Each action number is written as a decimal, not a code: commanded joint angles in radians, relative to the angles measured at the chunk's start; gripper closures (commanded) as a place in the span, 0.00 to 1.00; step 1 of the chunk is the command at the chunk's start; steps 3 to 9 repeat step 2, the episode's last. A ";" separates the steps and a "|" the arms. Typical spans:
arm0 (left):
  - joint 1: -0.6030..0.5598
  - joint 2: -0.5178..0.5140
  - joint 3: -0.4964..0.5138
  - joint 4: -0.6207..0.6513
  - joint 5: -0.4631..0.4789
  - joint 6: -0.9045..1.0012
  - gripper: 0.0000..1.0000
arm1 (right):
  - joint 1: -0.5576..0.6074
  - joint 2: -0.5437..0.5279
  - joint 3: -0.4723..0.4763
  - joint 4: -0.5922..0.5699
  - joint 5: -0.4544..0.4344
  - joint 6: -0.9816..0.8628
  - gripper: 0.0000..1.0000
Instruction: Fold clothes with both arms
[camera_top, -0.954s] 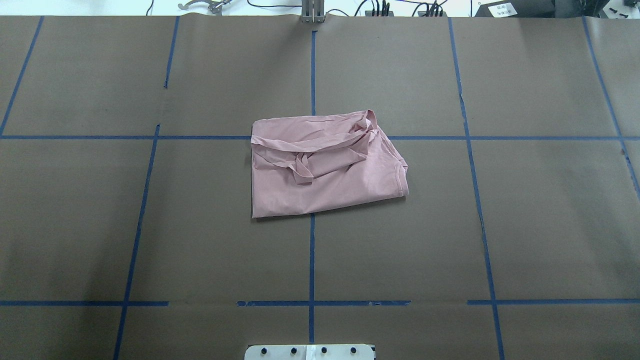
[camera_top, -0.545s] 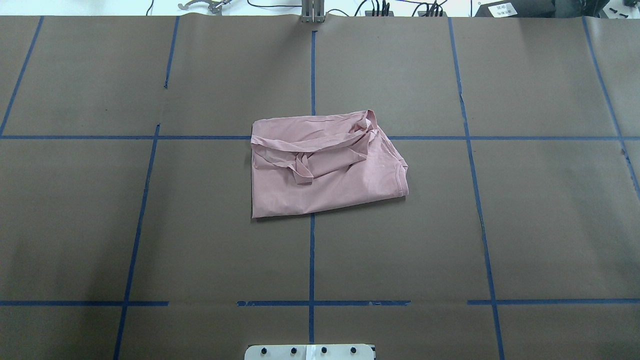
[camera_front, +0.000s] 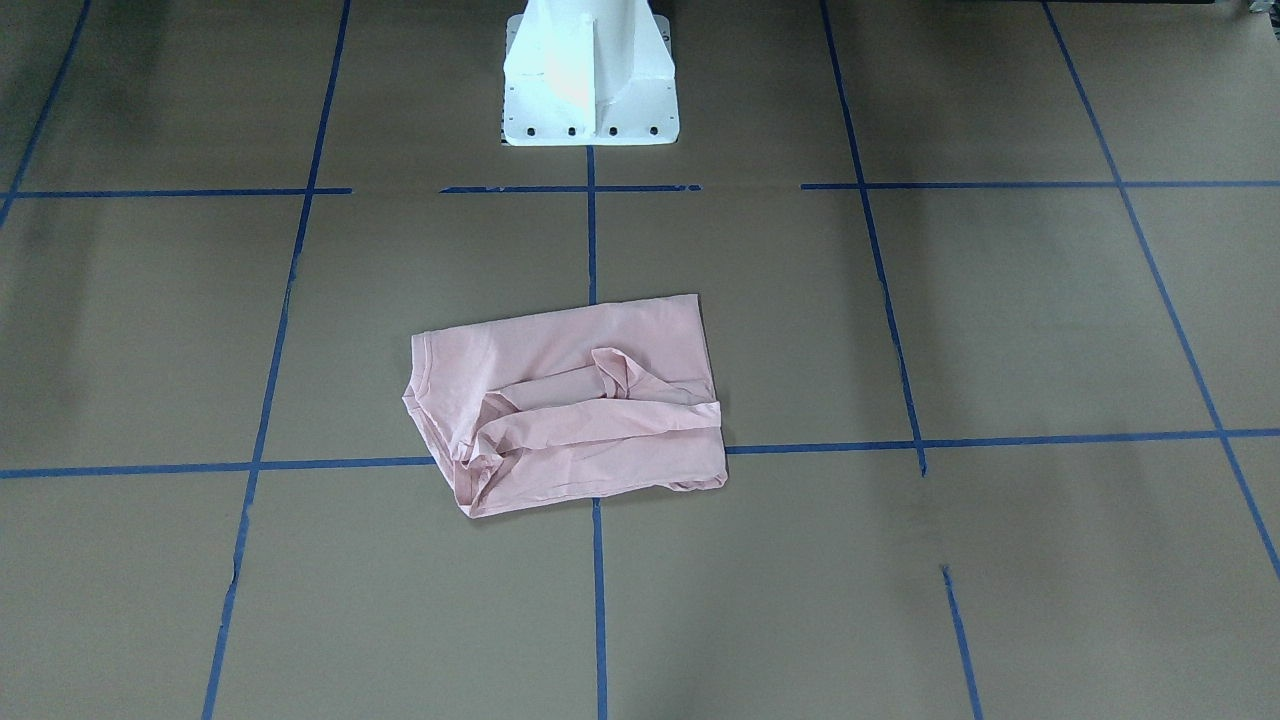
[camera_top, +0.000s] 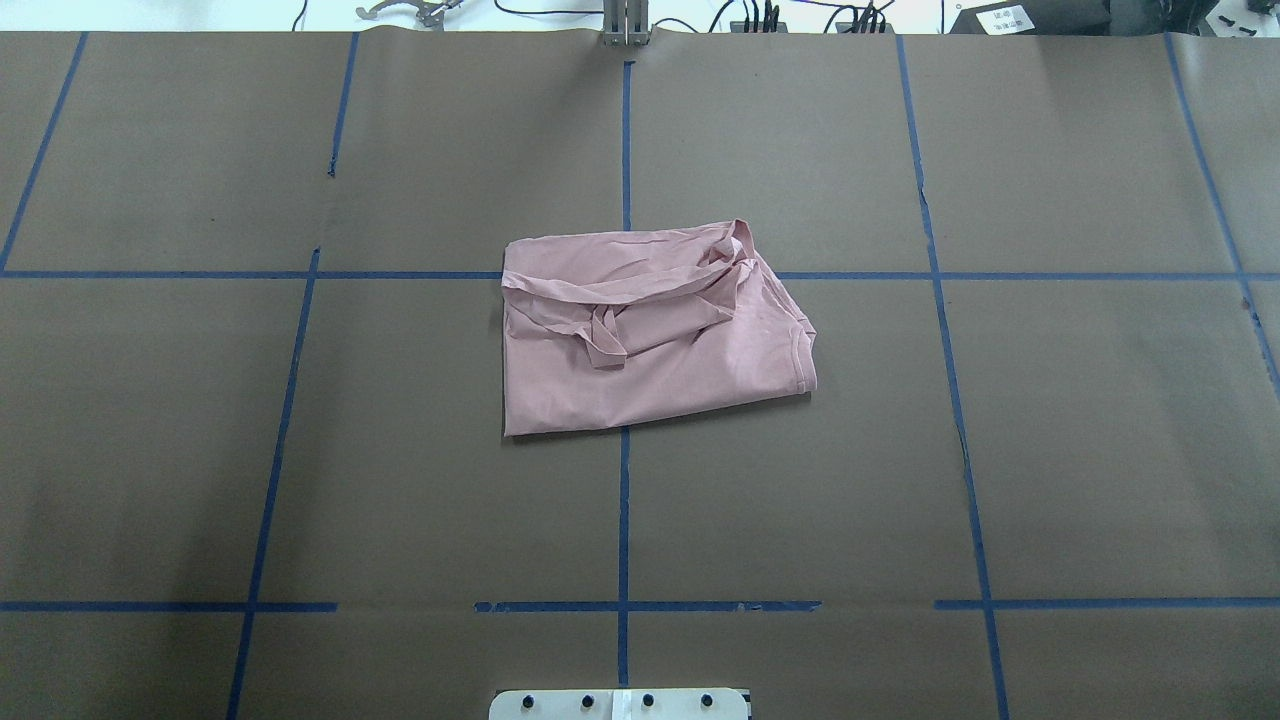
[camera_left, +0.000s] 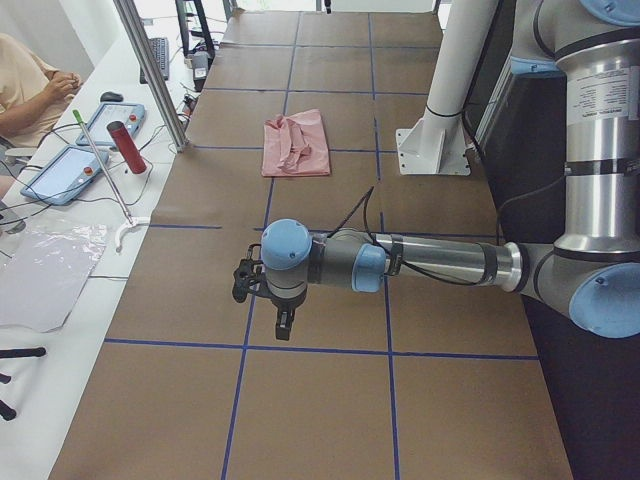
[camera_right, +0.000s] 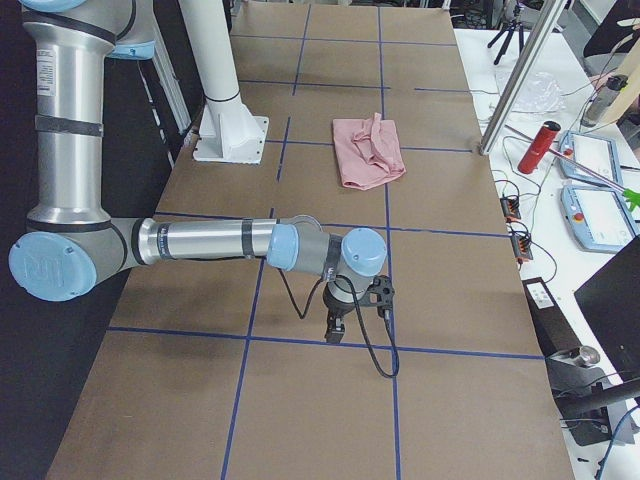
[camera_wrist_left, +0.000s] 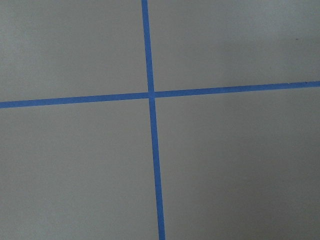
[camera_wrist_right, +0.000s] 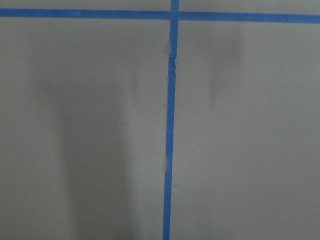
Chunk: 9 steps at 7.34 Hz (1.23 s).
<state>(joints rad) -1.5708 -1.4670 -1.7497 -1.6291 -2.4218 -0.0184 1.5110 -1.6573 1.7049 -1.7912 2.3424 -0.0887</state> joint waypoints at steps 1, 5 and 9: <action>0.000 0.004 -0.002 0.000 0.000 0.000 0.00 | 0.000 0.005 -0.071 0.129 0.000 0.004 0.00; 0.000 0.005 0.001 -0.002 0.001 0.000 0.00 | 0.001 0.010 -0.065 0.144 0.002 0.006 0.00; 0.000 0.005 0.001 -0.002 0.001 0.000 0.00 | 0.001 0.010 -0.065 0.144 0.002 0.006 0.00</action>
